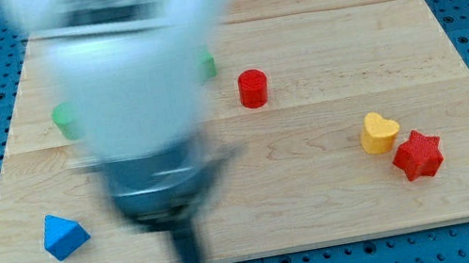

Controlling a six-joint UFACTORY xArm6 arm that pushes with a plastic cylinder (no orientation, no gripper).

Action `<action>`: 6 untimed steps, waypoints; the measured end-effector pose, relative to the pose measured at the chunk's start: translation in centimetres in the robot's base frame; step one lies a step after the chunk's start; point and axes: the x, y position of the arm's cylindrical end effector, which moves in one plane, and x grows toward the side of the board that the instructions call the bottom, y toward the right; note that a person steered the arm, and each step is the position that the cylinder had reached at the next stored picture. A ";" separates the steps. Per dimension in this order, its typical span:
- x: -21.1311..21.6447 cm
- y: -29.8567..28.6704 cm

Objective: Move the triangle bottom left side of the red circle

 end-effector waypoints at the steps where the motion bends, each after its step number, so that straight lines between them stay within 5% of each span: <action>1: -1.6 -11.3; 6: -15.7 -0.7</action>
